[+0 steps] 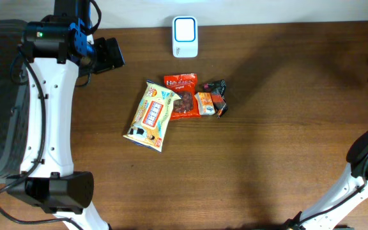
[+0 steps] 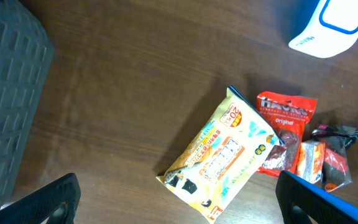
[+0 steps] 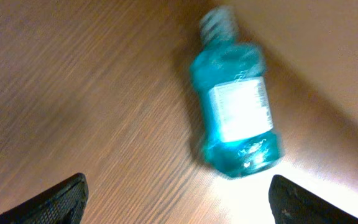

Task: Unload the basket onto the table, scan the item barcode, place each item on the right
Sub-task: 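Carry the bottle to the right edge of the table and release, then move the right gripper back toward the items near the scanner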

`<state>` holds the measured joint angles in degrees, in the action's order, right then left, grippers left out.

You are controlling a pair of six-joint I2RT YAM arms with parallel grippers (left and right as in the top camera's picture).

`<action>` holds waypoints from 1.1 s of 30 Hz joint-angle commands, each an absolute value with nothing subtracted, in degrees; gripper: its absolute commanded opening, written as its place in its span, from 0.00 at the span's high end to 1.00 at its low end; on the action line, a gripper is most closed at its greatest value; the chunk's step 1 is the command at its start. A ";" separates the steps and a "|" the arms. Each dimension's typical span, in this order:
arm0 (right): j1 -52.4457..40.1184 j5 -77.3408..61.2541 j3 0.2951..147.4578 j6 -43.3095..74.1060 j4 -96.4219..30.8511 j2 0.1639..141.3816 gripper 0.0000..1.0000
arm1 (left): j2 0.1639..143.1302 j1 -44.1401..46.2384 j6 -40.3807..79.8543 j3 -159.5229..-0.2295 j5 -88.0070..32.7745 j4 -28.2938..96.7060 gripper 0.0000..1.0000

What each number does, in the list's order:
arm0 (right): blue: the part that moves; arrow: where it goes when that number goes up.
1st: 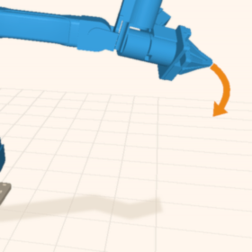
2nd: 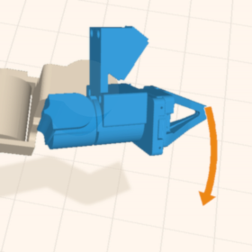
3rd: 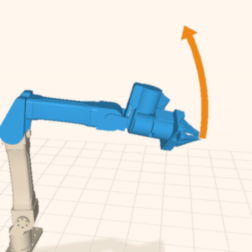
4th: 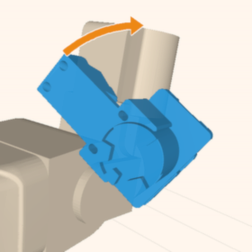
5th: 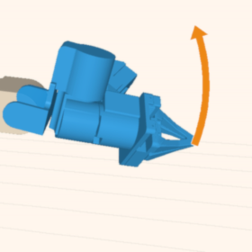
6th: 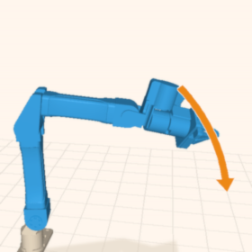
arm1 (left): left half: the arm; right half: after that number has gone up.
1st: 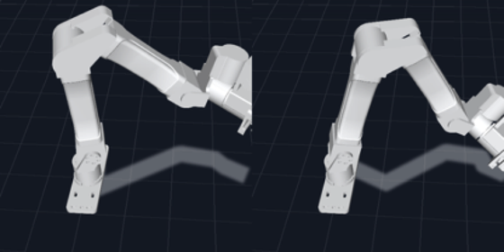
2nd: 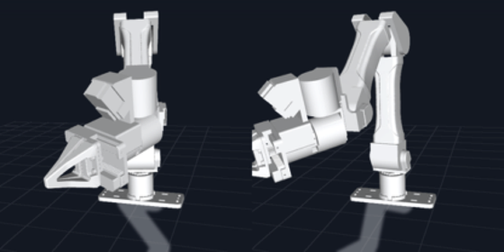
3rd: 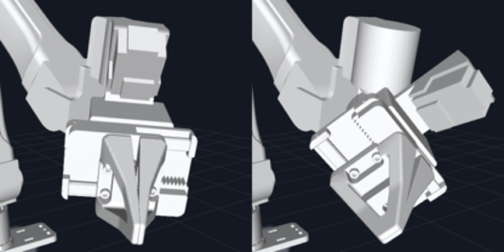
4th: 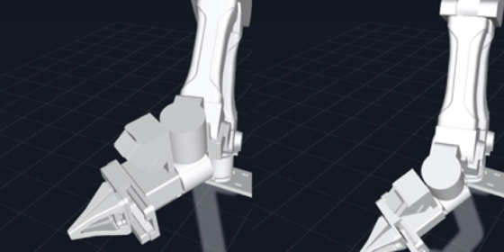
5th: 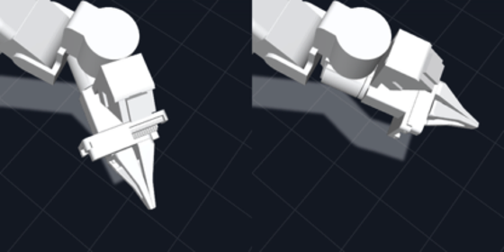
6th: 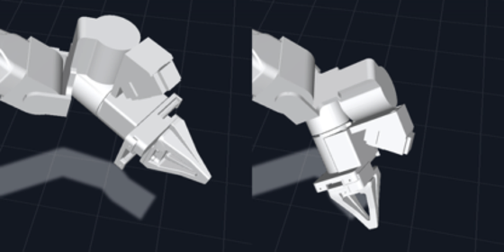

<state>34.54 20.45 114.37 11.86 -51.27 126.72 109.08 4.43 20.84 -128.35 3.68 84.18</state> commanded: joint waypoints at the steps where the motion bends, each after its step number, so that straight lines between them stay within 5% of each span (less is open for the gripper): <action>1: 33.74 -8.49 114.43 10.59 -55.48 127.07 0.04 | 109.16 4.32 21.41 -128.25 4.32 84.09 0.01; 5: 27.09 -39.33 114.43 6.04 -60.05 127.07 0.02 | 109.16 4.32 21.41 -128.25 4.32 84.09 0.01; 12: 2.50 -26.17 114.43 8.12 -62.22 127.15 0.01 | 109.16 4.32 21.41 -128.25 4.32 84.09 0.01; 17: -11.35 -6.55 114.41 10.81 -62.65 127.15 0.34 | 109.16 4.32 21.41 -128.25 4.32 84.12 0.01; 22: -18.20 1.85 114.17 5.54 -63.72 128.81 0.38 | 109.16 4.32 21.41 -128.25 4.32 84.09 0.01; 29: -18.74 0.60 113.86 5.56 -64.60 135.24 0.67 | 109.16 4.32 21.41 -128.25 4.32 84.09 0.01; 33: -18.72 0.08 110.78 5.54 -63.51 135.39 0.68 | 109.16 4.32 21.41 -128.25 4.32 84.09 0.01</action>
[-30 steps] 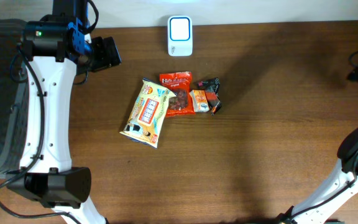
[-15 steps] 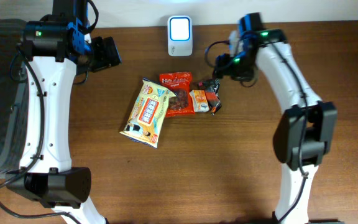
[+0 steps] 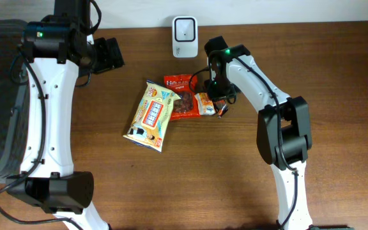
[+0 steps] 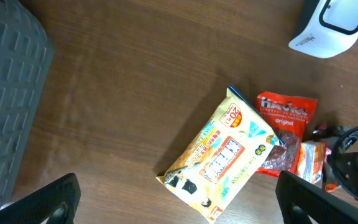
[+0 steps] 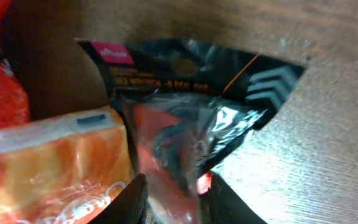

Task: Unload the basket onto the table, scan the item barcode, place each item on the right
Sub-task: 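Move the right gripper back toward the items near the scanner, then grasp the black-packaged tool and hold it before the scanner, right gripper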

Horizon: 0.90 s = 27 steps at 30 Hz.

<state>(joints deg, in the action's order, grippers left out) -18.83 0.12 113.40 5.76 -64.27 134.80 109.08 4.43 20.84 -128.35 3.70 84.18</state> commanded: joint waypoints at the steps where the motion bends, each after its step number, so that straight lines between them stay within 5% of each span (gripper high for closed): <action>1: -18.68 0.10 110.04 5.56 -63.20 135.39 0.72 | 109.16 4.32 21.41 -128.25 4.32 84.09 0.01; 5: -18.59 0.05 112.79 7.18 -63.48 135.37 0.96 | 109.16 4.32 21.41 -128.25 4.32 84.09 0.01; 10: -17.91 -0.01 125.64 10.81 -63.70 135.37 0.96 | 109.16 4.32 21.41 -128.25 4.32 84.09 0.01; 20: -19.55 -7.49 125.78 32.56 -15.53 138.08 0.96 | 109.16 4.32 21.41 -128.25 4.32 84.09 0.01; 27: -19.86 -6.90 125.78 40.05 -11.14 142.78 0.96 | 109.16 4.32 21.41 -128.25 4.32 84.09 0.01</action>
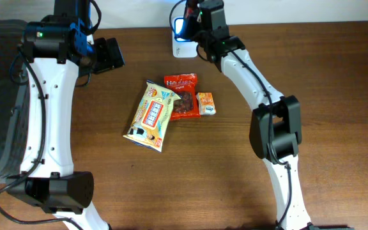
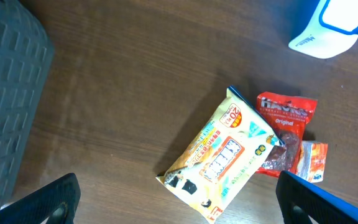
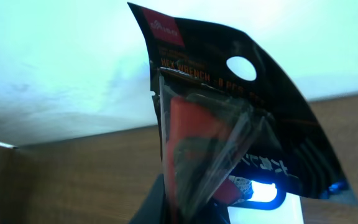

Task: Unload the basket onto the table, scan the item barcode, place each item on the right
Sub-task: 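Grasp the black-packaged tool and hold it before the scanner, right gripper, then carry the black tool to the right edge and release it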

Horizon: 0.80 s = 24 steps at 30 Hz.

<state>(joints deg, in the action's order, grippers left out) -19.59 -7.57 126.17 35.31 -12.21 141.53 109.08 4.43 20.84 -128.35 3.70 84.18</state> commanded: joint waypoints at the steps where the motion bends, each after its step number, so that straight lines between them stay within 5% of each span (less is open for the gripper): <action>1: -19.86 -6.87 125.78 40.99 -11.09 142.89 0.96 | 109.16 4.32 21.41 -128.25 4.32 84.09 0.01; 11: -12.78 -7.05 125.80 40.80 -17.26 133.84 0.96 | 109.16 4.32 21.41 -128.25 4.32 84.09 0.01; 24: 31.79 12.12 125.78 37.93 -61.73 126.56 0.96 | 109.16 4.32 21.41 -128.25 4.32 84.09 0.01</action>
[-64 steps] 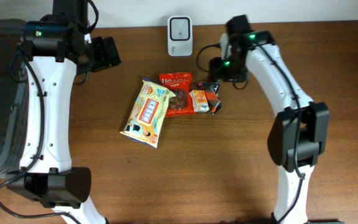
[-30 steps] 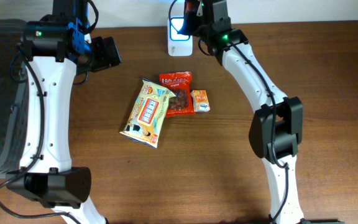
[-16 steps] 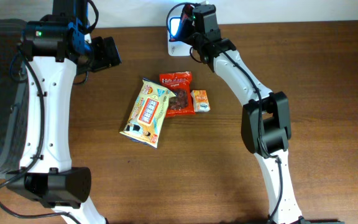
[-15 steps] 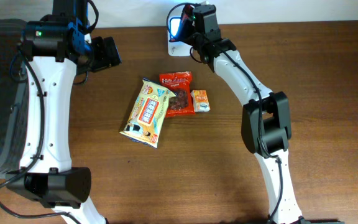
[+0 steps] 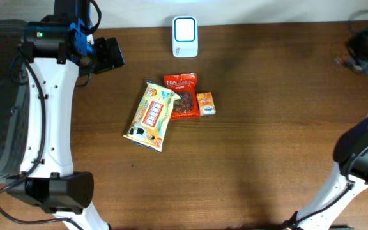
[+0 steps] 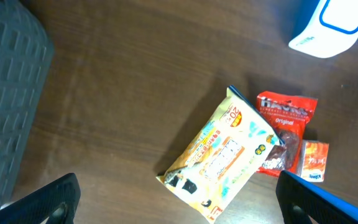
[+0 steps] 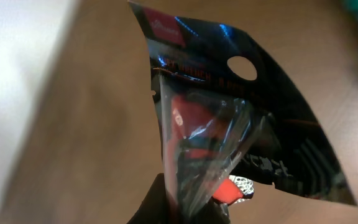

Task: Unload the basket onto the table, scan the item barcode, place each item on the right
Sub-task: 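Carry the black tool to the right edge and release it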

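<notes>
My right gripper (image 7: pixel 188 205) is shut on the black hex wrench pack (image 7: pixel 229 124), which stands up from its fingers and shows a red part through clear film. In the overhead view the right gripper (image 5: pixel 356 50) holds the pack (image 5: pixel 345 62) at the table's far right edge. The white scanner (image 5: pixel 185 36) stands at the back centre, far from the pack. My left gripper (image 5: pixel 109 54) hangs open at the back left, and in its wrist view the left gripper (image 6: pixel 176 190) holds nothing.
A yellow snack bag (image 5: pixel 151 115), a red pouch (image 5: pixel 181 94) and a small orange pack (image 5: pixel 206 103) lie together mid-table. A dark grey basket (image 6: pixel 5 93) sits left of the table. A teal object shows blurred at the right wrist view's corner.
My right gripper held the hex wrench pack up by the scanner at the back centre. Now it holds the same pack at the table's far right edge. The left arm has not moved.
At first the hex wrench pack lay beside the orange pack, and my right gripper was open off to the right above a blue bottle. Then it was at the pile with the pack between its fingers. Then the pack was at the scanner, and now at the far right.
</notes>
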`<state>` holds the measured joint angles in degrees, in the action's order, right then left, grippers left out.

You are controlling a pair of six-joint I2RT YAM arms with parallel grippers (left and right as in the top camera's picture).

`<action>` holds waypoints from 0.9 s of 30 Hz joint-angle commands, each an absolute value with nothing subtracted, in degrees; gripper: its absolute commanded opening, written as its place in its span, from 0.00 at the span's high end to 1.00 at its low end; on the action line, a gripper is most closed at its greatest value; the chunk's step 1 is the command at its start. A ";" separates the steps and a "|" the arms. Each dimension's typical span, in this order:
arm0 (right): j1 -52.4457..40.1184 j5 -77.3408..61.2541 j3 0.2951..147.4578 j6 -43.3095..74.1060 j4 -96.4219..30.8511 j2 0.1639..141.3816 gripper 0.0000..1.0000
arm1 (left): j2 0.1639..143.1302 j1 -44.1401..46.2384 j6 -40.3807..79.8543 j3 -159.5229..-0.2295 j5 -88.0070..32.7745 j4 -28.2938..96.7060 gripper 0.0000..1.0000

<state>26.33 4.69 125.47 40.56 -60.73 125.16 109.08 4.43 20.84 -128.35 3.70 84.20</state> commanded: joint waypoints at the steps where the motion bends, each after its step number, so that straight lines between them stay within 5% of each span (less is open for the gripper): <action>1: 33.58 12.29 125.78 35.79 -61.58 127.20 0.96 | 109.16 4.32 21.41 -128.25 4.32 84.09 0.01; 9: 40.71 12.49 123.31 28.25 -57.25 135.50 0.95 | 109.16 4.32 21.41 -128.25 4.32 84.09 0.01; 13: 40.80 12.27 123.31 26.76 -57.17 137.43 0.82 | 109.16 4.32 21.41 -128.25 4.32 84.09 0.01; 14: 40.80 12.27 123.31 26.76 -57.43 137.43 0.74 | 109.16 4.32 21.41 -128.25 4.32 84.09 0.01; 15: 40.84 12.27 123.31 26.76 -58.06 137.40 0.50 | 109.16 4.32 21.41 -128.25 4.32 84.09 0.01; 16: 40.91 12.27 123.31 26.79 -58.67 137.40 0.13 | 109.16 4.32 21.41 -128.25 4.32 84.09 0.01; 17: 40.91 12.27 123.33 26.79 -59.81 137.19 0.01 | 109.14 4.32 21.41 -128.25 4.32 84.09 0.01; 21: 40.84 4.14 125.21 26.76 -65.80 132.84 0.01 | 109.16 4.32 21.41 -128.25 4.32 84.12 0.01; 27: 36.84 -41.76 126.28 15.14 -68.25 127.00 0.01 | 109.16 4.32 21.41 -128.25 4.32 84.09 0.01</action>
<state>40.10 -17.32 124.68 21.65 -67.33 130.54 109.08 4.43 20.84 -128.35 3.70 84.18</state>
